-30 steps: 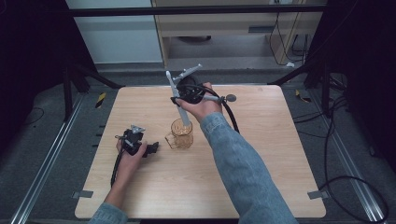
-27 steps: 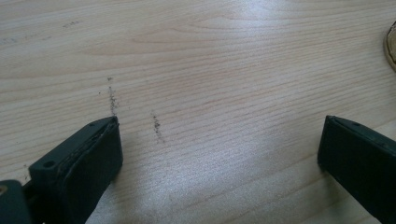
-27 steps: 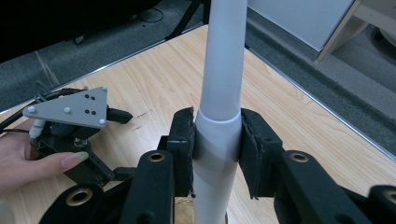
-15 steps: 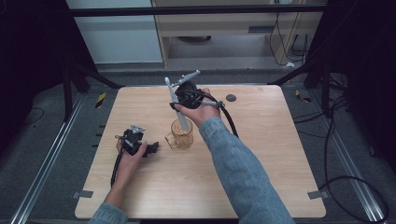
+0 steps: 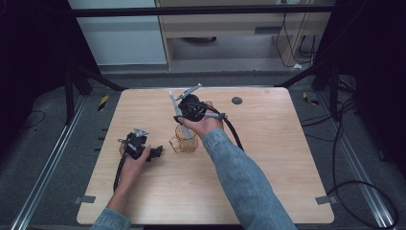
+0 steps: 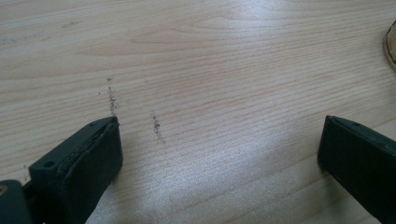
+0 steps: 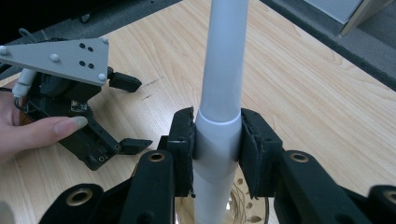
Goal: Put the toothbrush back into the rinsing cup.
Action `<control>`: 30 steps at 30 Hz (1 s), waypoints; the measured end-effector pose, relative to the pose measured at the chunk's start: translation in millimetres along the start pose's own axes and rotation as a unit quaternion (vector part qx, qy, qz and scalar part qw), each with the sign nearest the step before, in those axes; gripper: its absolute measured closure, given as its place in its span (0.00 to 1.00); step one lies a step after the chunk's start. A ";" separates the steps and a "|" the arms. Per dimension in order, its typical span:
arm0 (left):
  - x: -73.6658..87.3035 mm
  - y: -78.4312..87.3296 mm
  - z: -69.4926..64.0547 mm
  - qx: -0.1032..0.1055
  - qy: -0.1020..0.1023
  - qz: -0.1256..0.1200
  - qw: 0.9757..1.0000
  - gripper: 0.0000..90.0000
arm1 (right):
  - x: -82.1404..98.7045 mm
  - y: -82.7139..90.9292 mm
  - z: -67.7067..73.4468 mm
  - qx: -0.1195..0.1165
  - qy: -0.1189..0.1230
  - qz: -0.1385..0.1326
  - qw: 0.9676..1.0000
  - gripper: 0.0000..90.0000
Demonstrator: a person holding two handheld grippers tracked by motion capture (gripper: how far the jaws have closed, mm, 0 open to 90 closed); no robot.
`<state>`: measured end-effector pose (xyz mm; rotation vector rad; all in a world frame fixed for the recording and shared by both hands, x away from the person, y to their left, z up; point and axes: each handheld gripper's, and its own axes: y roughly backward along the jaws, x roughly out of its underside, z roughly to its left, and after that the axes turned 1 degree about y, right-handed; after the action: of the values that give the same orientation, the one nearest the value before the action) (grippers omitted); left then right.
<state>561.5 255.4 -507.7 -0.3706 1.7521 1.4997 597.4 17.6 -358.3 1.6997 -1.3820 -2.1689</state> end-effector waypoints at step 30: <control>0.0 0.0 0.0 0.001 0.000 0.001 1.000 0.00 | 14.2 -5.9 -2.5 0.002 -0.001 0.020 1.000 0.75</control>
<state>561.6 255.4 -507.7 -0.3688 1.7537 1.4989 596.6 12.0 -372.8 1.6580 -1.4100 -2.1488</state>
